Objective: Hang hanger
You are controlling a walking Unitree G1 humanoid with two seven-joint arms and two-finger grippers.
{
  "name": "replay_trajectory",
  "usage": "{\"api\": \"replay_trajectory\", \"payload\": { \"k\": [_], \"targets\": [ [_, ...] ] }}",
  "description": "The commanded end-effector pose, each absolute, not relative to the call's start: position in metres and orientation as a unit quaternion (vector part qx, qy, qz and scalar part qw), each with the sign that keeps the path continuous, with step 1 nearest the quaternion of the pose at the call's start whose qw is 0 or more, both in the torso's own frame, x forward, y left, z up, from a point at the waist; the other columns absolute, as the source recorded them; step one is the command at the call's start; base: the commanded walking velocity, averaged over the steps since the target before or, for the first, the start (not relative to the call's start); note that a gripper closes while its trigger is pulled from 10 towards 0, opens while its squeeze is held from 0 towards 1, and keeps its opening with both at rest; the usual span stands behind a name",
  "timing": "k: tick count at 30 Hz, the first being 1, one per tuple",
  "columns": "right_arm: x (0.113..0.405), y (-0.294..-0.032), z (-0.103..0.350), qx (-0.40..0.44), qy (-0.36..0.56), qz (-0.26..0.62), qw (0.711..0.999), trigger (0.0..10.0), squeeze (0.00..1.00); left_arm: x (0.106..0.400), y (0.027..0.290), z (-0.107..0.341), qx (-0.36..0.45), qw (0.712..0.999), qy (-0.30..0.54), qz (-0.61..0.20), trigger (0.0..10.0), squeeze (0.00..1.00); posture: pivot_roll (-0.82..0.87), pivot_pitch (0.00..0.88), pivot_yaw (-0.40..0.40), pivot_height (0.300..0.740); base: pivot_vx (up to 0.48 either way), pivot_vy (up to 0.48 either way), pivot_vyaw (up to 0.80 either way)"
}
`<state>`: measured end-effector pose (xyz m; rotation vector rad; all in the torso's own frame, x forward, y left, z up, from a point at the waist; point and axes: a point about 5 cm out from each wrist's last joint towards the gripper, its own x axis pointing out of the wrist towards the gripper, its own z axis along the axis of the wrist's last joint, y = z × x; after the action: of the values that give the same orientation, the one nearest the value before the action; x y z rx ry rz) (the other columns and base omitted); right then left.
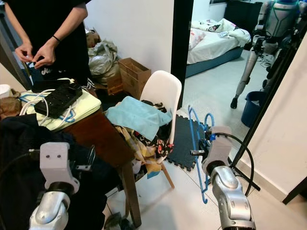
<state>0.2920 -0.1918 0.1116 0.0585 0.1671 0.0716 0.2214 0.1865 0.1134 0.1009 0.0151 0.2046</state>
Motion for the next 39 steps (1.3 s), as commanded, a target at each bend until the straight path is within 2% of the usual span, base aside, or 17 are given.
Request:
{"api": "replay_trajectory", "payload": {
  "k": [1,19,26,39],
  "targets": [
    [0.294,-0.189,0.111,0.025,0.083,0.045,0.995,10.0,0.00,0.221,0.190,0.112,0.061,0.992,0.009,0.108,10.0,0.00,0.04,0.000,-0.036,0.740,0.000,0.000,0.00],
    [0.297,-0.167,0.116,0.004,0.074,0.104,0.992,10.0,0.00,0.210,0.191,0.116,0.063,0.988,0.009,0.137,10.0,0.00,0.08,0.000,-0.052,0.740,0.000,0.000,0.00],
    [0.296,-0.172,0.114,0.020,0.079,0.099,0.992,10.0,0.00,0.213,0.190,0.118,0.044,0.988,0.008,0.151,10.0,0.00,0.05,0.000,-0.042,0.740,0.000,0.000,0.00],
    [0.292,-0.176,0.114,0.024,0.082,0.096,0.992,10.0,0.00,0.214,0.181,0.114,0.026,0.991,0.019,0.129,10.0,0.00,0.04,0.000,-0.043,0.740,0.000,0.000,0.00]
  ]
}}
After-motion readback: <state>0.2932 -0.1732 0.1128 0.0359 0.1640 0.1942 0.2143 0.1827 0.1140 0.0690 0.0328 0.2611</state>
